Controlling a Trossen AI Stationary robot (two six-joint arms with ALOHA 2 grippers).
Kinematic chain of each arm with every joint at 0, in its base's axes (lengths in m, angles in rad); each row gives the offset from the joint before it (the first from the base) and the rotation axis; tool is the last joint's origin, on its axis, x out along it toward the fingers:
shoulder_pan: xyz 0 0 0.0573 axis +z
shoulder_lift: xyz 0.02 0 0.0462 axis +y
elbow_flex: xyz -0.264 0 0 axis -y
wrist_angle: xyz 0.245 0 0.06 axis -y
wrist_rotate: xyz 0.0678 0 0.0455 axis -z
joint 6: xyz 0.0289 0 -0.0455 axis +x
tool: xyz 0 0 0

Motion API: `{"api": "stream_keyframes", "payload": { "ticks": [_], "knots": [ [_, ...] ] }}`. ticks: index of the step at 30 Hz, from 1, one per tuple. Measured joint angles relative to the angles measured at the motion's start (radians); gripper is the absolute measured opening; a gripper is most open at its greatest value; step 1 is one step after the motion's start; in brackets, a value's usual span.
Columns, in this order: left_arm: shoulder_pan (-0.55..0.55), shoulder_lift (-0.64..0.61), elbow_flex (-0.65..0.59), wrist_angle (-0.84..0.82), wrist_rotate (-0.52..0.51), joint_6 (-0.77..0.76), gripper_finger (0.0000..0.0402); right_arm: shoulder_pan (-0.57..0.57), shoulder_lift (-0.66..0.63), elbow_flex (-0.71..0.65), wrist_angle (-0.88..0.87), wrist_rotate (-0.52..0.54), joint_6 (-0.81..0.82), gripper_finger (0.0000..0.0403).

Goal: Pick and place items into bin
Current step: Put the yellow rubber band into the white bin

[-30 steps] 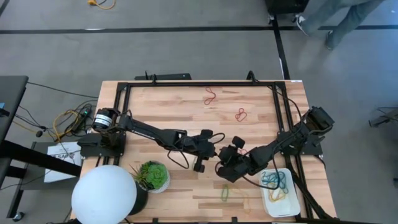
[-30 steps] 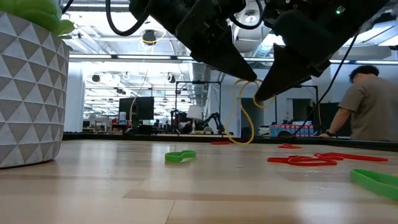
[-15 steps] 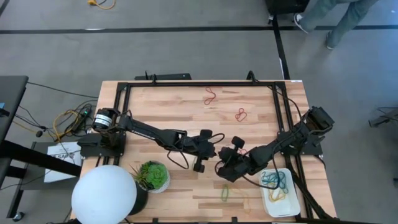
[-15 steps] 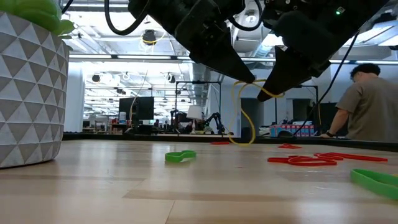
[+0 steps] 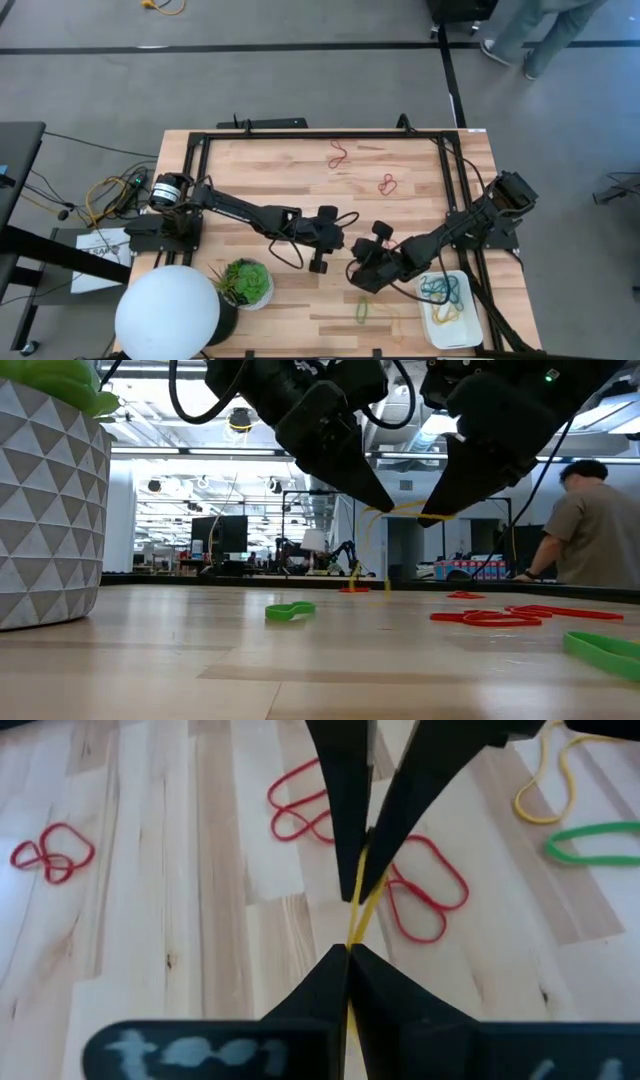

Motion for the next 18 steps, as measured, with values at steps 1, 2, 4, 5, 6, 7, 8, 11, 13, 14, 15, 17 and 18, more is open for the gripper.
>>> {"api": "stream_keyframes", "payload": {
  "ticks": [1,2,4,5,6,7,8,11,13,14,15,17,18],
  "knots": [
    [0.000,0.000,0.000,0.000,0.000,0.001,0.0000,0.000,0.000,0.000,-0.001,0.001,0.000,0.0001],
    [0.000,0.000,0.000,0.002,0.002,0.004,0.0000,-0.001,0.000,0.000,-0.001,0.001,0.000,0.0001],
    [-0.003,0.000,0.000,0.007,0.006,0.009,0.0000,-0.003,0.000,0.000,-0.001,0.001,0.000,0.0001],
    [-0.005,0.000,0.000,0.014,0.004,0.013,0.0000,-0.005,0.000,0.000,-0.001,0.001,0.000,0.0001],
    [-0.005,0.000,-0.001,0.029,-0.001,0.023,0.0000,-0.007,0.000,0.000,-0.002,0.001,0.000,0.0001],
    [-0.005,0.000,-0.001,0.047,-0.003,0.032,0.0000,-0.007,0.000,0.000,-0.002,0.001,0.000,0.0001],
    [-0.005,0.000,-0.001,0.063,-0.004,0.047,0.0000,-0.007,0.000,0.000,-0.002,0.001,0.000,0.0001],
    [-0.005,0.000,-0.001,0.106,-0.007,0.093,0.0000,-0.007,0.000,0.000,-0.001,0.001,0.000,0.0001],
    [-0.005,0.000,-0.001,0.126,-0.006,0.103,0.0000,-0.007,0.000,0.000,-0.001,0.001,0.000,0.0001],
    [-0.005,0.000,-0.001,0.131,-0.004,0.104,0.0000,-0.007,0.000,0.000,-0.001,0.001,0.000,0.0000],
    [-0.003,0.000,-0.001,0.134,0.004,0.104,0.0000,-0.007,0.000,0.000,-0.001,0.001,0.000,0.0000],
    [0.002,0.000,-0.001,0.134,0.023,0.104,0.0000,-0.007,0.000,0.000,-0.001,0.003,0.000,0.0001],
    [0.007,0.000,-0.001,0.135,0.037,0.104,0.0000,-0.007,0.000,0.000,-0.001,0.005,0.000,0.0001]
  ]
}}
